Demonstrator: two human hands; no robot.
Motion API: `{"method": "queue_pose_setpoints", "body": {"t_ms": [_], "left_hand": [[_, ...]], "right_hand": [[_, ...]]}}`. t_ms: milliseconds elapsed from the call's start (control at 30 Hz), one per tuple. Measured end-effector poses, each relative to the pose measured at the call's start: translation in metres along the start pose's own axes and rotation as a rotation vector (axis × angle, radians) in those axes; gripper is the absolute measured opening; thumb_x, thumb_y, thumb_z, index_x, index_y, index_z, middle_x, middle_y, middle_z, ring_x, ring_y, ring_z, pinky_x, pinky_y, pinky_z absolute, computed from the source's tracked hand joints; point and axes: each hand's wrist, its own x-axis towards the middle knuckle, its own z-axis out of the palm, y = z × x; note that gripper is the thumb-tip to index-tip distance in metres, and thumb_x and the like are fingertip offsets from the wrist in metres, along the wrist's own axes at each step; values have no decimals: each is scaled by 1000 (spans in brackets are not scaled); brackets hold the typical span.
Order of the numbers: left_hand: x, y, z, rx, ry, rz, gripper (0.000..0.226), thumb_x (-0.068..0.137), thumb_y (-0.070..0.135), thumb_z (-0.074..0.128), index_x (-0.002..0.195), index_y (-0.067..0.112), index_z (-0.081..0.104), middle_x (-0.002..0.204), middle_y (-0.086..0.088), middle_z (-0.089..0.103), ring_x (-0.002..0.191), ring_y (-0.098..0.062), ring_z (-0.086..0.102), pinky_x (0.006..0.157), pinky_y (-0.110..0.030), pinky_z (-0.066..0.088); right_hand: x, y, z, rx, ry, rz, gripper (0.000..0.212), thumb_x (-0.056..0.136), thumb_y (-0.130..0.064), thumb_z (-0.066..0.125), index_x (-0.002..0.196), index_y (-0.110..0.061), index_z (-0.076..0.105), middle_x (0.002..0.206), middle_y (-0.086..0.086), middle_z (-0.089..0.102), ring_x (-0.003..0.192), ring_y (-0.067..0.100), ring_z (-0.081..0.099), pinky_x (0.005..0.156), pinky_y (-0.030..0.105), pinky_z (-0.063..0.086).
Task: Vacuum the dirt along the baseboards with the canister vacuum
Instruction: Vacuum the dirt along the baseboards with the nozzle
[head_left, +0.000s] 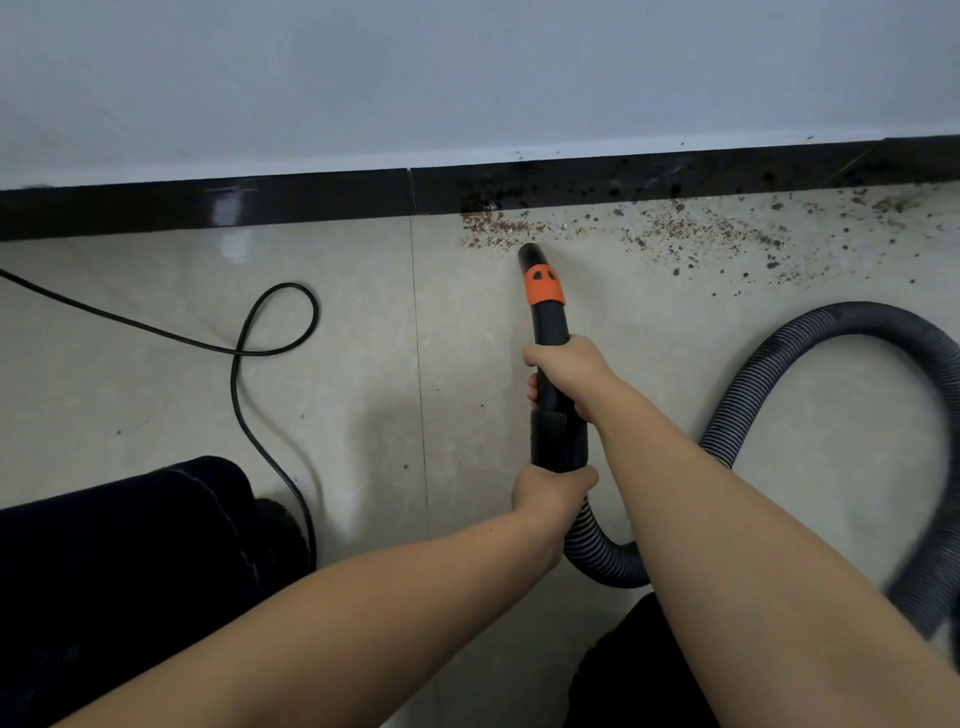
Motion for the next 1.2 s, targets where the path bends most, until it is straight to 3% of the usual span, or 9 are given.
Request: {"method": "queue_pose_setpoints", "body": {"t_ms": [100, 200, 367, 600, 800, 933, 1200], "left_hand": [[-4, 4, -11, -47, 54, -6, 34, 78, 12, 68, 112, 8, 62, 105, -13, 68, 94, -26, 63, 62, -24, 46], [-3, 10, -24, -70, 101, -11, 35, 79, 13, 68, 113, 8, 62, 105, -12, 68, 97, -26, 63, 69, -27, 48], [3, 17, -36, -49, 121, -2, 32, 79, 12, 67, 110, 5, 62, 106, -16, 68, 90, -26, 62, 62, -25, 46], [11, 16, -10, 39, 13, -6, 37, 75, 11, 71, 110, 6, 63, 104, -15, 69, 95, -28, 65, 81, -37, 54], [15, 28, 19, 97, -75, 14, 35, 78, 7, 65, 112, 4, 60, 89, -9, 60, 83, -23, 57, 67, -27, 44], [19, 38, 22, 98, -91, 25, 25, 77, 5, 64, 102, 7, 59, 78, -6, 56, 77, -23, 54, 61, -24, 43], [21, 32, 3, 34, -10, 22, 29, 74, 7, 69, 102, 8, 61, 85, -8, 60, 76, -22, 55, 63, -25, 44]], "right_hand": [[-1, -5, 16, -35, -50, -7, 15, 83, -5, 55, 96, -5, 48, 63, 10, 54, 50, 21, 54, 54, 30, 50], [1, -11, 33, -49, -90, -23, 17, 83, -5, 56, 98, -4, 49, 63, 10, 54, 50, 20, 54, 55, 30, 50], [7, -15, 45, -24, -89, -32, 16, 82, -6, 56, 97, -5, 49, 63, 10, 55, 49, 21, 54, 54, 30, 50], [9, -11, 6, 50, 24, 6, 9, 83, -6, 56, 84, -9, 47, 63, 9, 53, 49, 20, 53, 52, 28, 48], [15, -16, -34, 149, 110, 25, 14, 85, -2, 54, 78, -9, 44, 61, 10, 50, 48, 22, 49, 51, 29, 46], [22, -23, -39, 163, 112, 17, 14, 85, -2, 53, 77, -8, 44, 61, 10, 50, 48, 21, 49, 50, 28, 46], [23, -26, -8, 80, 32, 14, 10, 84, -4, 55, 84, -9, 46, 62, 9, 51, 48, 21, 51, 49, 26, 46]]}}
